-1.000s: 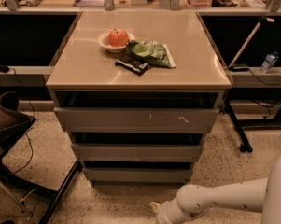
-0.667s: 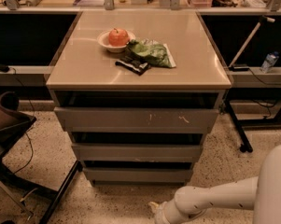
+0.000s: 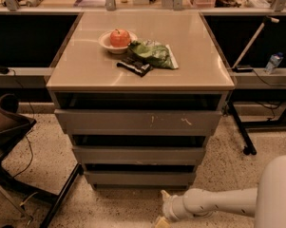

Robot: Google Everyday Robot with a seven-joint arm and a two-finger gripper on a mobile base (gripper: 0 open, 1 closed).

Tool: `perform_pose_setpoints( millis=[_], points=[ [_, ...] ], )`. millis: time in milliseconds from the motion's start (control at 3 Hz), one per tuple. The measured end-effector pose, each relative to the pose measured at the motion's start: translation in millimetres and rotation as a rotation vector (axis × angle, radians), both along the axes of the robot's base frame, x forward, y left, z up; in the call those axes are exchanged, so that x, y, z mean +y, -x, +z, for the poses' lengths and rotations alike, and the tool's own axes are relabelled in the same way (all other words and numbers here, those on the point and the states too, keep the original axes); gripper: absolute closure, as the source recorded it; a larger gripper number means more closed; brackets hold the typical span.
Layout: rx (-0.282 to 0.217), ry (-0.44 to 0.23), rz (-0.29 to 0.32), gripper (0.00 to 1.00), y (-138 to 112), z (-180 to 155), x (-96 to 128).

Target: Open bottom drawer

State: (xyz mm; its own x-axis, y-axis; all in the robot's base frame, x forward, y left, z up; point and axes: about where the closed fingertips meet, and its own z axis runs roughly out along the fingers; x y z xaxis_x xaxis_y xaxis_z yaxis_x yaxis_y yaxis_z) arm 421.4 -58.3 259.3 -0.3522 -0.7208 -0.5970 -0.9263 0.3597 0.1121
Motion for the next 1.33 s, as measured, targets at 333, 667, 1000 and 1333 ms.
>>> perform_pose_setpoints(
  millis=[333,667,1000,1333],
  points=[
    [-0.068,-0.013,-0.08,0.0,-43.3,6.7,-17.8],
    [-0.075,-0.013,-0.086,0.0,-48.0,7.5,-19.4],
    [-0.106,-0.004,-0.094,0.0,-60.2,-4.1,-16.0],
    [-0.176,0.006,-0.128,0.0,-91.9,-4.9,-12.2]
  ],
)
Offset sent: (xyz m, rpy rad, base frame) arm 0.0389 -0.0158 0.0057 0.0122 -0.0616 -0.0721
